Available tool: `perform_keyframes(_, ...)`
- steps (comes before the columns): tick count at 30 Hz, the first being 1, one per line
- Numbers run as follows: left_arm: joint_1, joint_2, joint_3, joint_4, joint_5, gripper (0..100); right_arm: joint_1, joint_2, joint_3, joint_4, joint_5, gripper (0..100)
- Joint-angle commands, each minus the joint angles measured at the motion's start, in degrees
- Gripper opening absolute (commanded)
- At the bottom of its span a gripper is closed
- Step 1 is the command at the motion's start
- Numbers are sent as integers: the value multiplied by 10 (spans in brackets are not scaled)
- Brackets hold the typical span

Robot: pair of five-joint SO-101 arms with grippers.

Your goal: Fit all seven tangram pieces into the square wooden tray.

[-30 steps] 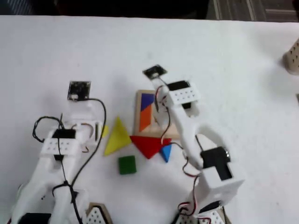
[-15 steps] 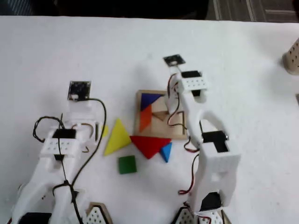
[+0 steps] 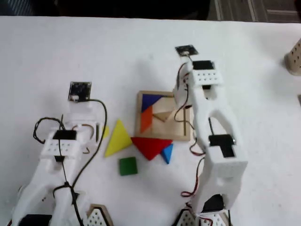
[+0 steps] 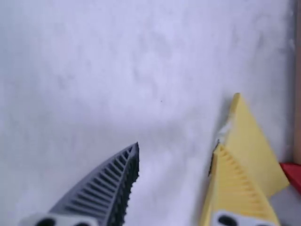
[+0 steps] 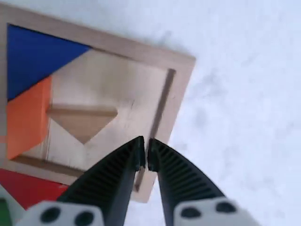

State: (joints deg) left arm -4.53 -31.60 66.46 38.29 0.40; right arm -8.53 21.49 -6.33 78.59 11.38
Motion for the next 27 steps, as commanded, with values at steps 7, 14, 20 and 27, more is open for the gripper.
perform_keyframes(7,-1,-20,-2,-23,-6,272,-44,-45,123,-149,-18,17)
perform_keyframes(14,-10,-21,-2,-23,-6,272,-51,17,59,-136,-26,17)
perform_keyframes(20,-10,-21,-2,-23,-6,272,-65,94,-56,-83,-30,18)
perform_keyframes(27,-10,-21,-2,-25,-6,272,-60,95,-123,-2,-29,18)
